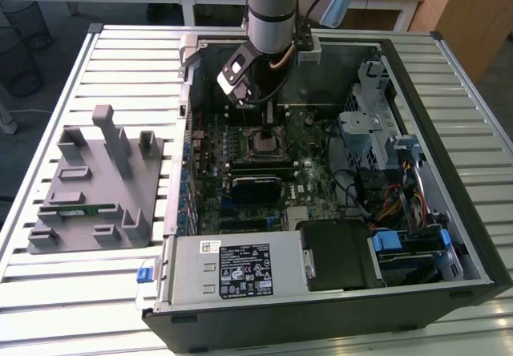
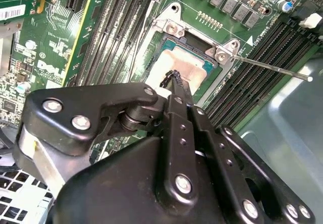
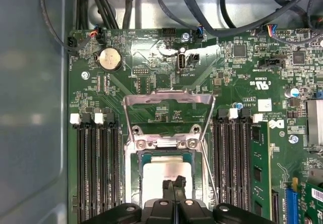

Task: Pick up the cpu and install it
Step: 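Place the cpu into insertion slot, then close the cpu cover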

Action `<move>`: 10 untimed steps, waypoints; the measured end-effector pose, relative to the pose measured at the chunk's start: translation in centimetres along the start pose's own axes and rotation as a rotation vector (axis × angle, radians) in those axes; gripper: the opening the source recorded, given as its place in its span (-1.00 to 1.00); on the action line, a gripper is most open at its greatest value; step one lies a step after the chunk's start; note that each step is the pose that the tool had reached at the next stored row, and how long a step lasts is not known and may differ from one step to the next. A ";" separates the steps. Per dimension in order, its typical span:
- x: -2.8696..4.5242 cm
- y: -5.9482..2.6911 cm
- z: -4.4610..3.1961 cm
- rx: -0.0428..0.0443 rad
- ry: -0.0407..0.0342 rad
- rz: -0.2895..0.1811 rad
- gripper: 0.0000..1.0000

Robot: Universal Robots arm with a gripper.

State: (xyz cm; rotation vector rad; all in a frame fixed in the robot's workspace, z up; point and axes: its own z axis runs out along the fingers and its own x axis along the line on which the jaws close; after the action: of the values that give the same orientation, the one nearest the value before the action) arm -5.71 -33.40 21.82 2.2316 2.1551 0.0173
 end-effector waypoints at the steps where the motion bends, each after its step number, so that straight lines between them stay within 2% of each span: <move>1: 0.00 0.00 -0.11 0.0001 -0.0002 0.000 -0.79; 10: -0.03 0.05 -1.48 -0.0001 -0.0003 0.000 -0.79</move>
State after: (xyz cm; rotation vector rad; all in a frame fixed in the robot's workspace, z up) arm -5.71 -33.40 23.30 2.2314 2.1549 0.0170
